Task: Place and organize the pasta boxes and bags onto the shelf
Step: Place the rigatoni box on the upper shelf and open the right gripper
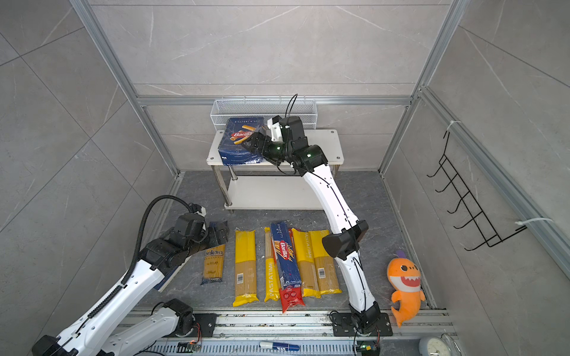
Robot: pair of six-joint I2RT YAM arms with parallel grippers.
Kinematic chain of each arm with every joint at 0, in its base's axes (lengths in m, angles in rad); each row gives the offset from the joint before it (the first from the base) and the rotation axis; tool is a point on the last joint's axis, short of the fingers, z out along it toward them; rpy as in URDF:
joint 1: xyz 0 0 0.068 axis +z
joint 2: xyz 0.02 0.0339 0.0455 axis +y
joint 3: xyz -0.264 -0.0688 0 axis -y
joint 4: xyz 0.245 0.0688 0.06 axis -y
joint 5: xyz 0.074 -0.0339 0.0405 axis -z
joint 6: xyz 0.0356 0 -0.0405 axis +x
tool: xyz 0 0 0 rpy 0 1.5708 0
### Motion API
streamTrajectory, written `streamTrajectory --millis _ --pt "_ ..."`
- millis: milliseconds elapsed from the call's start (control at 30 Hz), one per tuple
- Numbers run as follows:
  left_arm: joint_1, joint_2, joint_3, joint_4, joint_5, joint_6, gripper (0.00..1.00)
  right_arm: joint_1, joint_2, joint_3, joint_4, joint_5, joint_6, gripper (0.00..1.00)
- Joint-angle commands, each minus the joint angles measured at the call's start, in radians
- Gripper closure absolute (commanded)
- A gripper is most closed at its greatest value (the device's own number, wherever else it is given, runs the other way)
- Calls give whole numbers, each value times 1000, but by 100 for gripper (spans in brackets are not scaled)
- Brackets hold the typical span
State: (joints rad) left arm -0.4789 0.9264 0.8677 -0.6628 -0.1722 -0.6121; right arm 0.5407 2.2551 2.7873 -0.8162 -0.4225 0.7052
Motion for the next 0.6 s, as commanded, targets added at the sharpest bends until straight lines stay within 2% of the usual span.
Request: streamTrajectory --millis 0,67,167,367,567 --pt "6 3 30 40 19 27 0 -4 -99 -25 -95 126 -117 1" --pt "7 6 28 46 26 25 0 -3 -124 -45 -127 184 -150 0" --pt "6 9 27 57 28 21 0 -5 -163 -100 -106 208 -185 1" --pt "7 4 33 47 21 28 0 -5 -113 -44 -87 194 -186 0" --pt "8 -20 27 30 -7 41 0 -3 3 50 -54 103 -156 2"
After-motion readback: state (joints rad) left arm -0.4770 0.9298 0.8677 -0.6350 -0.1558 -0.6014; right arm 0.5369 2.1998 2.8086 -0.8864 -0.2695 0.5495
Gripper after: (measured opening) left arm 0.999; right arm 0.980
